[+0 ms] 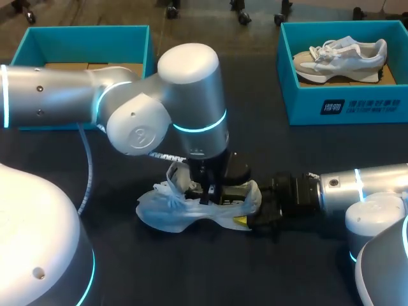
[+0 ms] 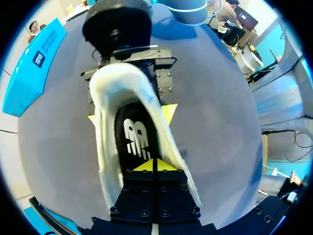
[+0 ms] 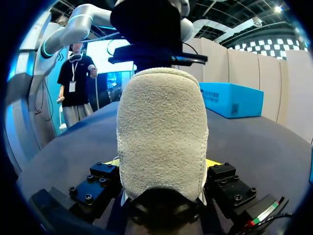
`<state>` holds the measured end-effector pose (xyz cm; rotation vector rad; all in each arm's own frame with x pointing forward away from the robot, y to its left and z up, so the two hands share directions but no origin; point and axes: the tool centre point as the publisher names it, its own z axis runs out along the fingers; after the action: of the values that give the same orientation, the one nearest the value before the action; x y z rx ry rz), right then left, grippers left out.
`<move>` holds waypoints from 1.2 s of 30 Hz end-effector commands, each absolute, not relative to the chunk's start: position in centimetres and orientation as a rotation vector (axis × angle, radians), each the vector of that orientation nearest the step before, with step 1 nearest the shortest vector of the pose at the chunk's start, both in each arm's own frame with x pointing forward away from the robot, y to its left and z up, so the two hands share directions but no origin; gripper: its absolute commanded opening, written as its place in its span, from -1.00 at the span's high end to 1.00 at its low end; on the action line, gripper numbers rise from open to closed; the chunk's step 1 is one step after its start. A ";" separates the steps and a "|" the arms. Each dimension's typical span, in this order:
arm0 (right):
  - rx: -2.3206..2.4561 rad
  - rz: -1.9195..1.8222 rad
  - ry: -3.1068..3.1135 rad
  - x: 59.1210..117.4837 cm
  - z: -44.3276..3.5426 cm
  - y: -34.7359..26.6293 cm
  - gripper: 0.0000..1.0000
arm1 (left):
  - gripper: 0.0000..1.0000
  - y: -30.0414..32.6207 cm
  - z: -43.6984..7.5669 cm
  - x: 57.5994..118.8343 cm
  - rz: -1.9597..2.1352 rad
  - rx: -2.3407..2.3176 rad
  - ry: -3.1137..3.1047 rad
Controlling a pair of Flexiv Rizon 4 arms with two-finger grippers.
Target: Take the shoe out of the shoebox, open the shoe tongue, remove and reinsert the insole, then place the shoe into the shoebox
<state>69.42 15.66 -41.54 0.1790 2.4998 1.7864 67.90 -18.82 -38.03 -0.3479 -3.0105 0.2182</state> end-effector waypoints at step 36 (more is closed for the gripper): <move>0.178 1.780 2.505 69.4 -41.6 15.8 1.00 | 0.18 -16.5 -40.7 66.6 0.146 -0.345 -3.082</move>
<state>69.25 15.75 -41.52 0.1762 2.5006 1.7863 67.37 -16.42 -40.15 -0.3465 -3.0483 0.1577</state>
